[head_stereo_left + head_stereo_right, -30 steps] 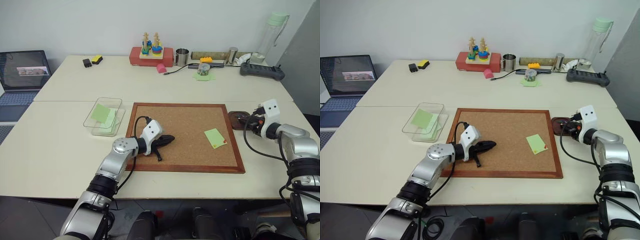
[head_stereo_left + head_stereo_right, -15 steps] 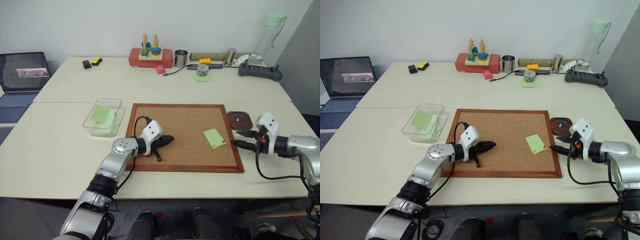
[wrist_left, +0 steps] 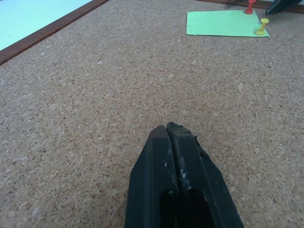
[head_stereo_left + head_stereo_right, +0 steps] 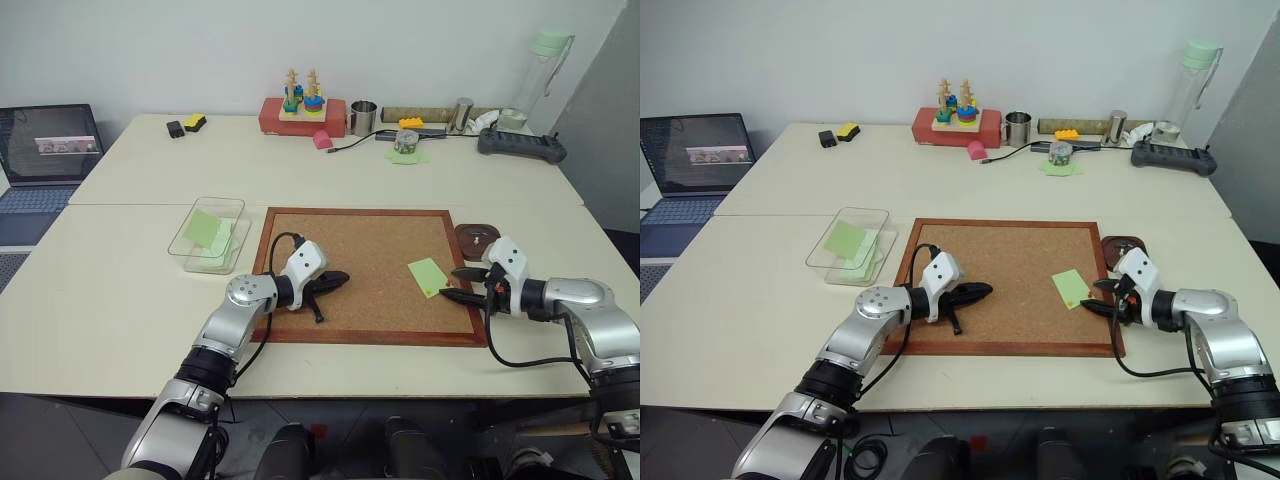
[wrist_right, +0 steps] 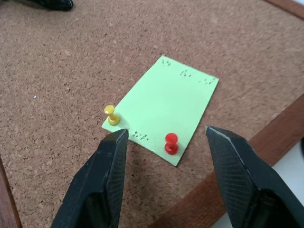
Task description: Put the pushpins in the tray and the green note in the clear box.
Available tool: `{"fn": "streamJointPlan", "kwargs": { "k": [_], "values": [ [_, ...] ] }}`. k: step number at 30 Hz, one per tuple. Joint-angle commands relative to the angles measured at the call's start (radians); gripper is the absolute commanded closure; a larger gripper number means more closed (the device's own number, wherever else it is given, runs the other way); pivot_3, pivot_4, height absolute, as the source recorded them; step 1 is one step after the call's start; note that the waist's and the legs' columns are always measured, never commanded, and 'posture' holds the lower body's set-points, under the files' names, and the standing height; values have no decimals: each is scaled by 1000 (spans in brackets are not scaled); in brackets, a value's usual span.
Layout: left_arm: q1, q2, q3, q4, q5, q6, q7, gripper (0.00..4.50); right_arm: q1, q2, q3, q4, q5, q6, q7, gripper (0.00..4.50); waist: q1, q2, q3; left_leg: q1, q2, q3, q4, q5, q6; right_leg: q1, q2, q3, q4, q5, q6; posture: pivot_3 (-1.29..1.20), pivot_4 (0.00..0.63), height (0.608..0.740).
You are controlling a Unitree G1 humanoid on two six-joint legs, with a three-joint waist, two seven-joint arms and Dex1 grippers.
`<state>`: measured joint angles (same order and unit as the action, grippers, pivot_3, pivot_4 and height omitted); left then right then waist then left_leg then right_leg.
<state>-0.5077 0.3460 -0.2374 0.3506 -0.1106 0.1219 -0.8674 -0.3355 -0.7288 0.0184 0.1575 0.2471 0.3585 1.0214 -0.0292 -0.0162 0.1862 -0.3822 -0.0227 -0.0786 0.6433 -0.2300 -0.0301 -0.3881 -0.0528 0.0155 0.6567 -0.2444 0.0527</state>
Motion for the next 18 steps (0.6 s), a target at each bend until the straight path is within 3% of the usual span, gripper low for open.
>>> {"fn": "streamJointPlan", "kwargs": {
  "k": [1, 9, 18],
  "values": [
    [23, 12, -13, 36, 37, 17, 5, 4500, -18, -6, -22, -9, -1, -31, -2, 2721, 0, 0, 0, 0, 0, 0, 0, 0, 0, 0, 0, 0, 0, 0, 0, 0, 150, 740],
    [25, 14, -15, 33, 38, 19, 3, 4500, -7, -5, -24, -6, 3, -42, -3, 4463, 0, 0, 0, 0, 0, 0, 0, 0, 0, 0, 0, 0, 0, 0, 0, 0, 150, 740],
    [28, 16, -18, 32, 42, 20, 4, 4500, -9, -5, -57, -28, 54, -5, 7, 4484, 0, 0, 0, 0, 0, 0, -1, 0, 0, 0, 0, 0, -1, 0, 0, 0, 150, 740]
  ]
}}
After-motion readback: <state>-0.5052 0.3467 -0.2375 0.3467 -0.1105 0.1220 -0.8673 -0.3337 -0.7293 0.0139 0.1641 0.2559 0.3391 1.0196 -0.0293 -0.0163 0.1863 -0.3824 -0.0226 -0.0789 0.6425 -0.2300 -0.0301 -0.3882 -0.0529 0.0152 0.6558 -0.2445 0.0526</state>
